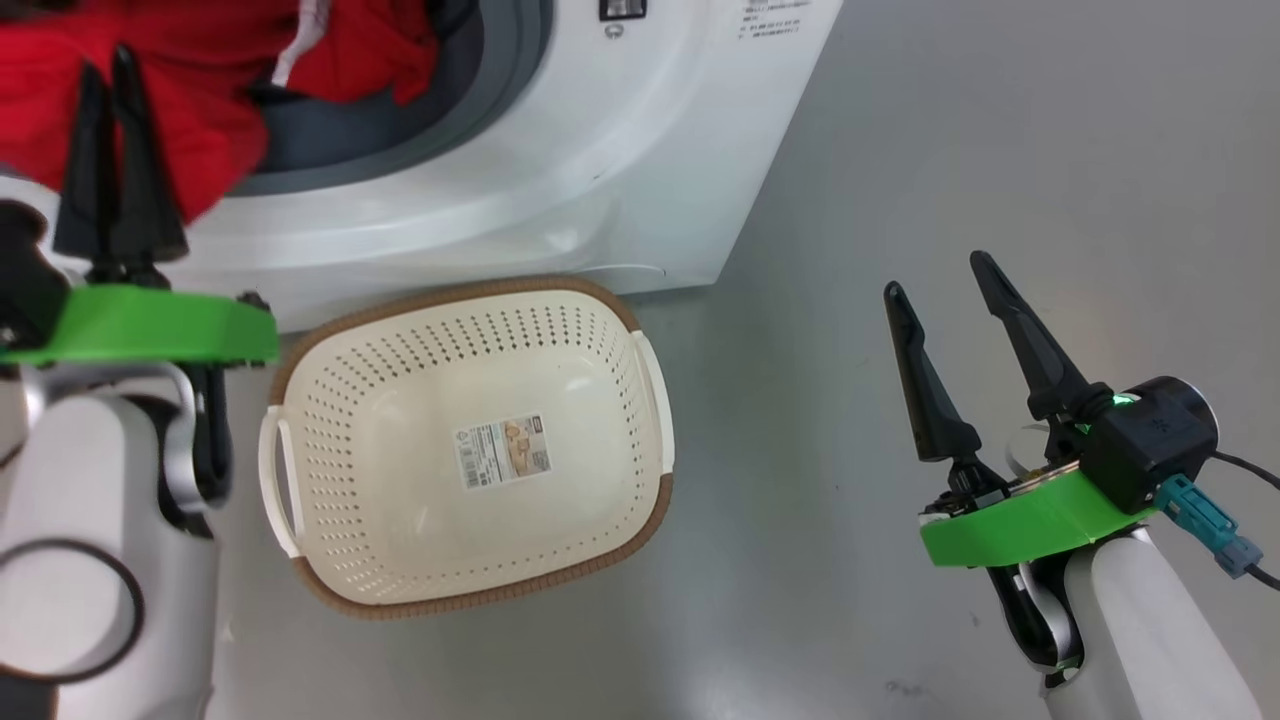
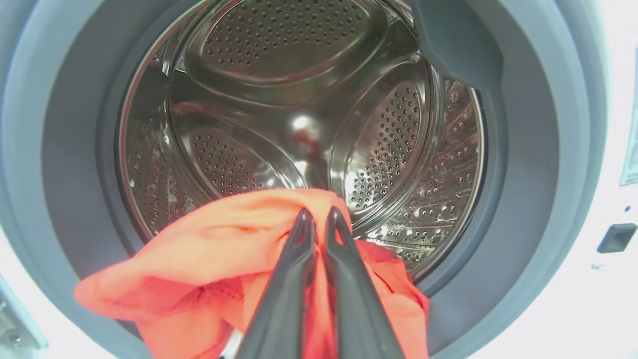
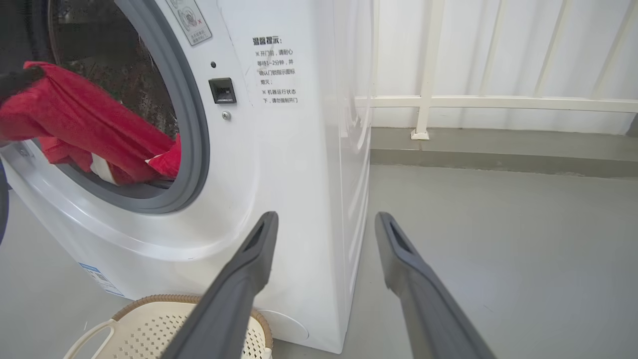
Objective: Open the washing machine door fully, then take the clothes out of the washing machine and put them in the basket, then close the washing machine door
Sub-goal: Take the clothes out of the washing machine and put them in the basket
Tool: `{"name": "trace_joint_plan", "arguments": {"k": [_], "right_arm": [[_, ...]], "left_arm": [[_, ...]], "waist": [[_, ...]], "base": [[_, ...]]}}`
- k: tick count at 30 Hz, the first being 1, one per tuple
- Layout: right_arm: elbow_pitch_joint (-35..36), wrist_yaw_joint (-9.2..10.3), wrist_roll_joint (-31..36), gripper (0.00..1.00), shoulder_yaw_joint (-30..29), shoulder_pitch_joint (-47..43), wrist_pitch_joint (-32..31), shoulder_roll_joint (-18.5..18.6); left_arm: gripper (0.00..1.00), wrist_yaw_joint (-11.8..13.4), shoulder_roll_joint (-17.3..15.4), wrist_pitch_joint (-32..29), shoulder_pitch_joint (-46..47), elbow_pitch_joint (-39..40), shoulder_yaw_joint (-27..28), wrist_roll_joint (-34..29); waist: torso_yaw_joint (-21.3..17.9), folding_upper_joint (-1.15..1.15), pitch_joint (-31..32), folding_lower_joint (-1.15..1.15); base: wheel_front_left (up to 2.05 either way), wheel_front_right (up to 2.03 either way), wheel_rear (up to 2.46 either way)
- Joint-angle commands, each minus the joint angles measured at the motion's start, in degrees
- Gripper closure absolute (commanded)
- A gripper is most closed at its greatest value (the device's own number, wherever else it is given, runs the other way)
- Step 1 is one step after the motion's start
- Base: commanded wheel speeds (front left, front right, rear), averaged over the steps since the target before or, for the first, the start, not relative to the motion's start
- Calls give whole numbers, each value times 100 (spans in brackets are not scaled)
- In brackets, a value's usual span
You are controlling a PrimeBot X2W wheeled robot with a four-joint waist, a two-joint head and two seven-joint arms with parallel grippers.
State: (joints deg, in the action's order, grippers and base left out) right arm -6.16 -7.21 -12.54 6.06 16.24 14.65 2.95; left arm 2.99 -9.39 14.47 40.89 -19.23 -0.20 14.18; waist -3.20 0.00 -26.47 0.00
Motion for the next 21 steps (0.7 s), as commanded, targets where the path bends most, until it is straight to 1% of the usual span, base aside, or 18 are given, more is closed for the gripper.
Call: {"name": "trace_joint_plan", "arguments": {"k": [1,5,13,21], "right_arm": [[122,-28,-16,0,108,-101,35,-7],[87,-28,-43,0,121,-152,35,-7],[5,-28,-80,0,112,-241,35,-7],[-36,-28,-123,0,121,-376,35,-7]], "left_arm": [[100,16,-183,52,-141,227,146,-29],[100,-13,-159,42,-482,365,128,29],[100,27,-149,-90,-1048,788,89,74],[100,95,-98,-277,-1746,1480,-19,86]], "waist": [[31,0,147,0],[33,0,371,0],[40,0,720,0],[44,0,1119,0]], "base": [[0,0,0],[0,0,0],[0,0,0],[0,0,0]]}}
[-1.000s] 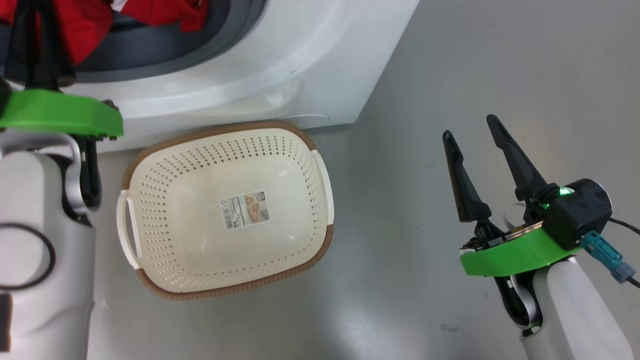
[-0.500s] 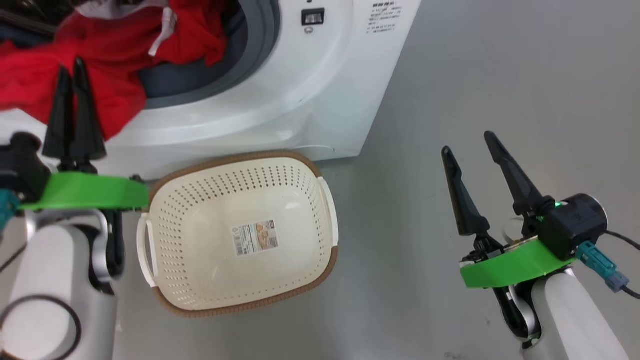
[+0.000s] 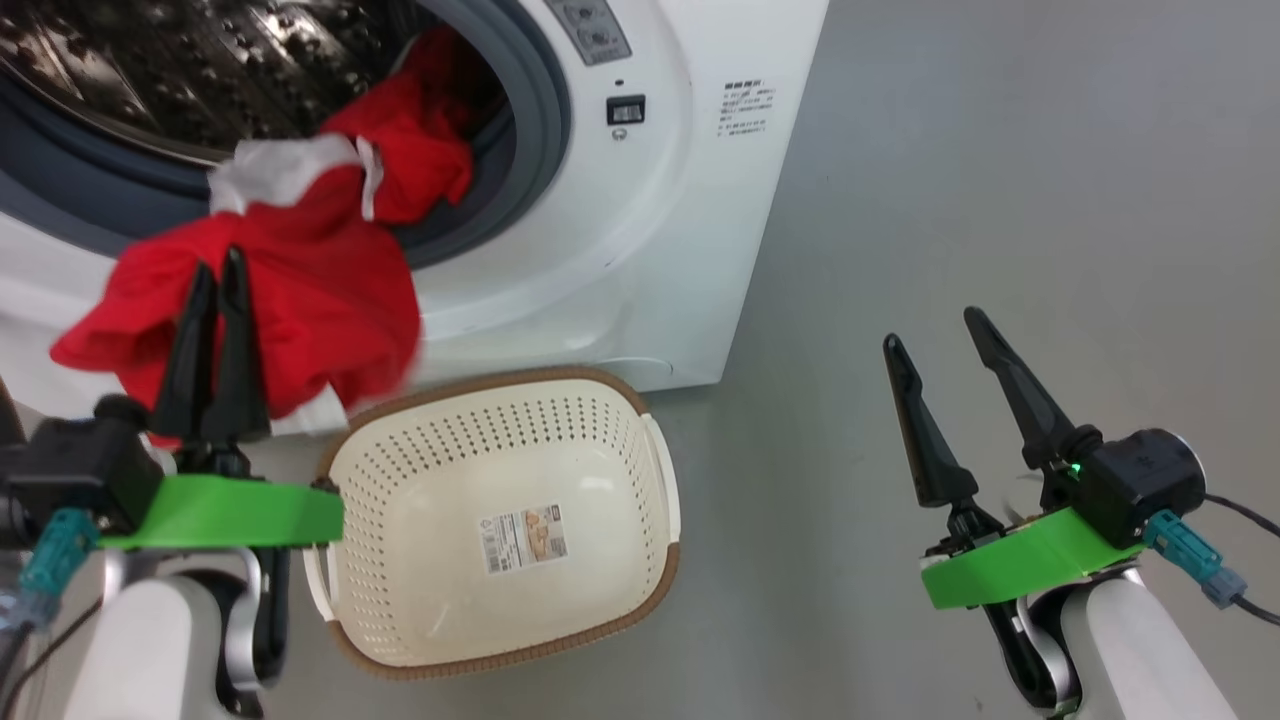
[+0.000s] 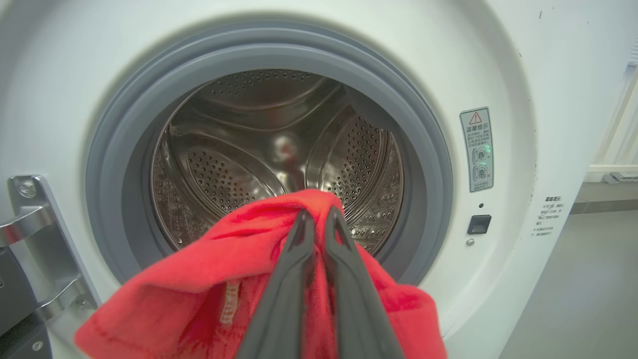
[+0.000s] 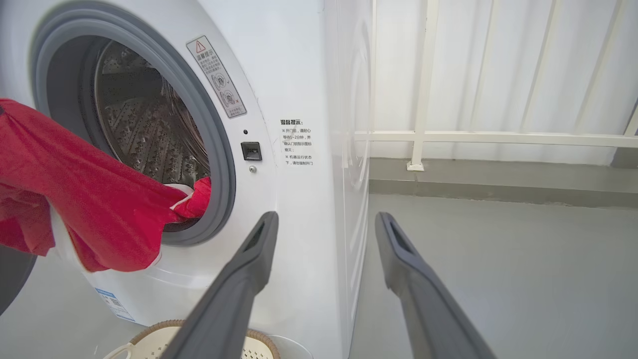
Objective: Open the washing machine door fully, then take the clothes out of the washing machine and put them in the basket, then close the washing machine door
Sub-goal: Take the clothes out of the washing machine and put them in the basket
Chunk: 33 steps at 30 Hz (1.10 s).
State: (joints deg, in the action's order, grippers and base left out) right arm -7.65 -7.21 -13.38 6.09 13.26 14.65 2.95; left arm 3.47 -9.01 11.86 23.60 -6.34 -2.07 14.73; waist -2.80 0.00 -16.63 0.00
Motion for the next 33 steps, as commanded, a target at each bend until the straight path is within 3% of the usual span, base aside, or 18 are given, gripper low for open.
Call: {"name": "trace_joint_plan", "arguments": {"k": [1,19,24,33], "right_arm": [[115,-28,-45,0,117,-101,35,-7],[96,-28,-88,0,118,-368,35,-7],[119,-28,-88,0,154,-365,35,-7],[102,-28,-62,0,205,-290,35,-7]], "left_arm": [[100,65,-135,-58,-100,267,157,27],[100,307,7,-555,-1225,1521,-44,101],[100,265,78,-564,-1244,1247,-133,197],[100,-60,230,-372,-834,-53,-373,447]], "waist": [[9,0,182,0],[107,0,684,0],[108,0,607,0],[84,0,370,0]], "base": [[0,0,0],[0,0,0],[0,0,0],[0,0,0]]}}
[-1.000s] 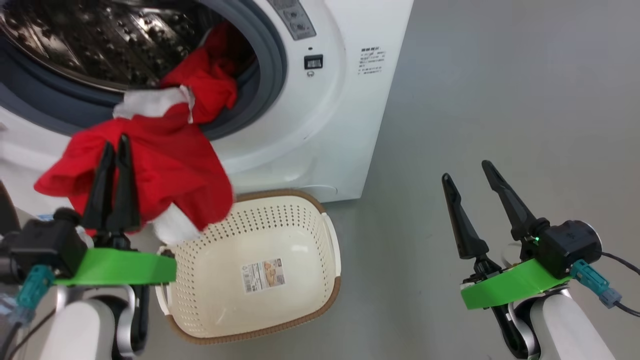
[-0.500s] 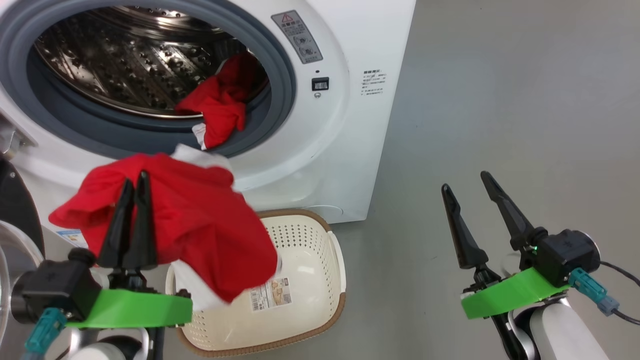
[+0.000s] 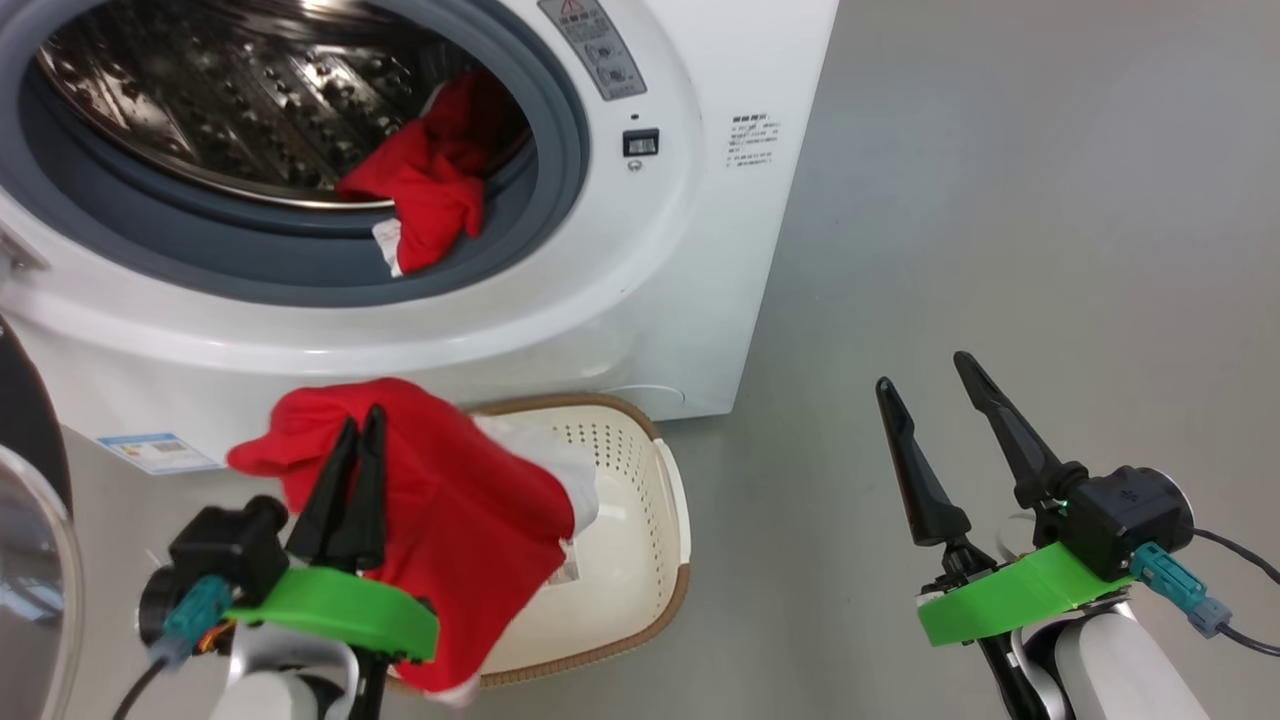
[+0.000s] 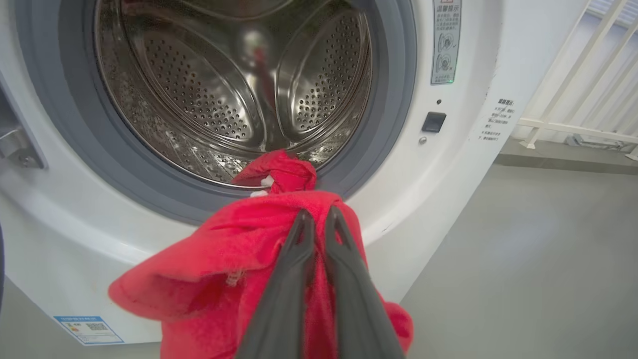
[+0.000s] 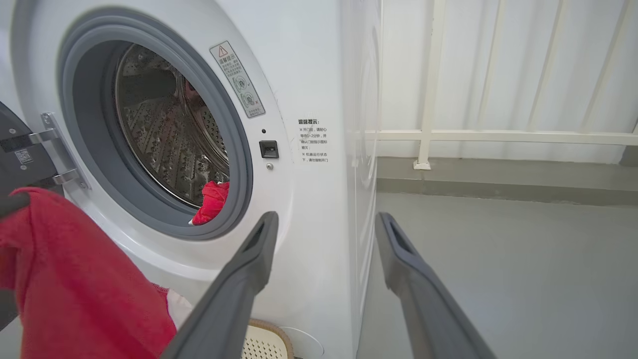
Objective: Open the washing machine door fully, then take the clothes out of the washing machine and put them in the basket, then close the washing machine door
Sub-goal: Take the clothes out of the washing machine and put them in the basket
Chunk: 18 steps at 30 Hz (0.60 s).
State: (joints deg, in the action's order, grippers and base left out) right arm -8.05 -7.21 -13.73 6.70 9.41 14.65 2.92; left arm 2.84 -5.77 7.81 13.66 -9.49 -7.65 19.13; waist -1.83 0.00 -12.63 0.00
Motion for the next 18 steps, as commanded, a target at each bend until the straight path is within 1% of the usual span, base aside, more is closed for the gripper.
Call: {"name": "trace_joint_plan", "arguments": {"k": [1,2,3,7,12,18], "right_arm": [[139,-28,-19,0,155,122,35,-4],[134,-28,-13,0,155,138,35,-4],[134,-28,-13,0,155,138,35,-4],[130,-28,15,0,135,196,35,-4],[148,-28,17,0,149,255,35,-4],[174,-28,40,0,158,367,35,-4]], "left_arm": [[100,-100,-68,141,298,-157,165,86],[100,-143,-65,179,364,-369,150,102],[100,-143,-65,179,364,-369,150,102],[100,-279,-16,325,681,-1237,151,235],[100,-523,84,473,1142,-2366,204,532],[100,-639,142,568,1810,-3594,208,667]], "waist": [[-32,0,-93,0],[-41,0,-126,0],[-41,0,-126,0],[-69,0,-277,0],[-99,0,-491,0],[-118,0,-825,0]], "base": [[0,0,0],[0,0,0],[0,0,0],[0,0,0],[0,0,0],[0,0,0]]}}
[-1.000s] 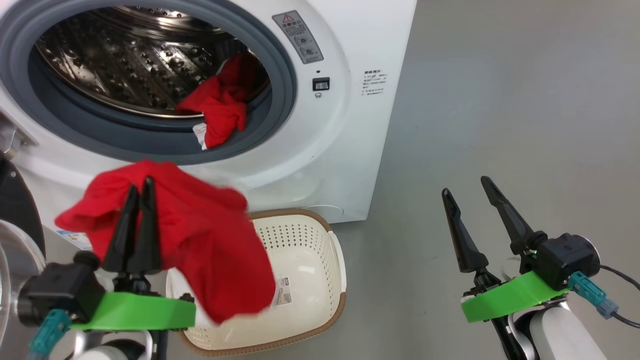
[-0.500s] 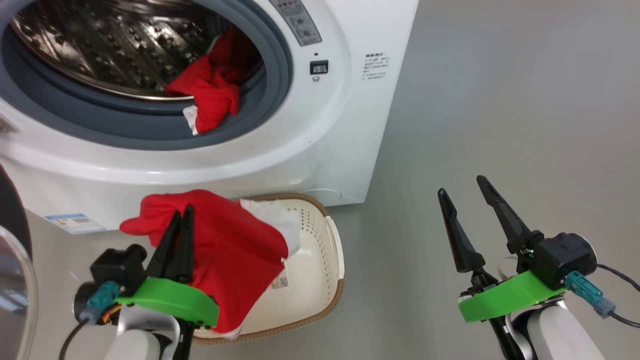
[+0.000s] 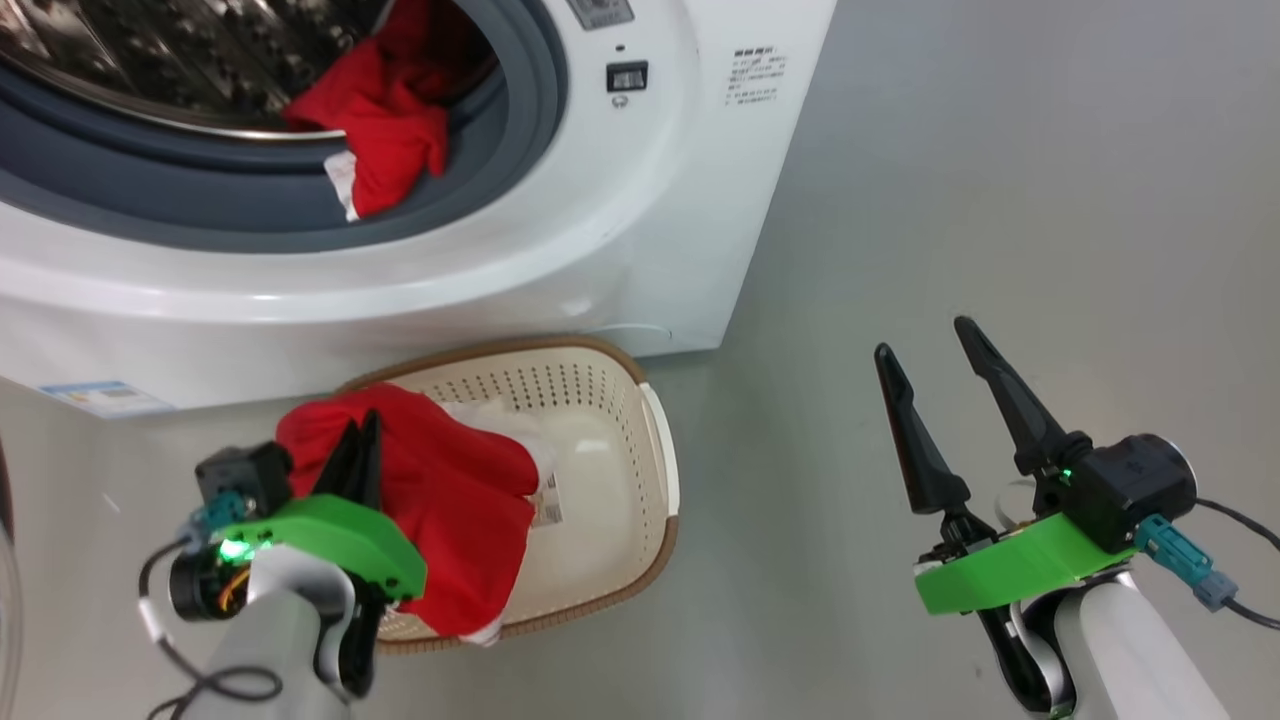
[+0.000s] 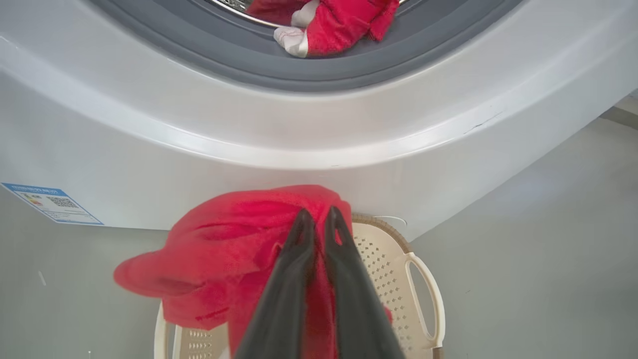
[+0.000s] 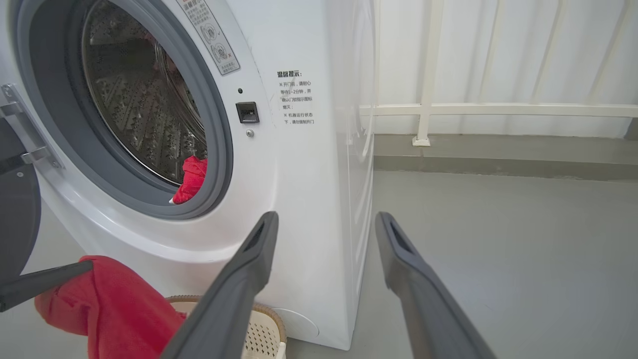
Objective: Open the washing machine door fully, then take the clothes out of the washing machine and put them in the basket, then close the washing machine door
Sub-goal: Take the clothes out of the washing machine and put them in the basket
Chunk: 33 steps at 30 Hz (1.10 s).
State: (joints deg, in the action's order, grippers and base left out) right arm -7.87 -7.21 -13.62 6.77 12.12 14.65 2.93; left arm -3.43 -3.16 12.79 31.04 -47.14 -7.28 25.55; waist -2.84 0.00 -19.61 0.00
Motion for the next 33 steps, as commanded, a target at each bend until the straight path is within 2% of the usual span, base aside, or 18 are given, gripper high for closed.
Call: {"name": "trace_joint_plan", "arguments": {"k": [1,9,16,31,33], "right_arm": [[161,-28,30,0,154,120,35,-5],[178,-28,-26,0,218,351,35,-5],[190,-28,-78,0,268,492,35,-5],[248,-28,-131,0,319,758,35,-5],[254,-28,-139,0,317,775,35,-5]], "left_arm": [[100,-1,-118,76,193,-24,164,19],[100,-138,-86,-80,1006,-1389,49,93],[100,-253,-109,-215,1380,-2201,-23,165],[100,-359,-165,-480,1781,-2600,-142,297],[89,-361,-195,-527,1807,-2619,-180,283]], "waist": [[-23,0,-196,0],[-114,0,-688,0],[-236,0,-953,0],[-478,0,-1579,0],[-496,0,-1627,0]], "base": [[0,0,0],[0,0,0],[0,0,0],[0,0,0],[0,0,0]]}}
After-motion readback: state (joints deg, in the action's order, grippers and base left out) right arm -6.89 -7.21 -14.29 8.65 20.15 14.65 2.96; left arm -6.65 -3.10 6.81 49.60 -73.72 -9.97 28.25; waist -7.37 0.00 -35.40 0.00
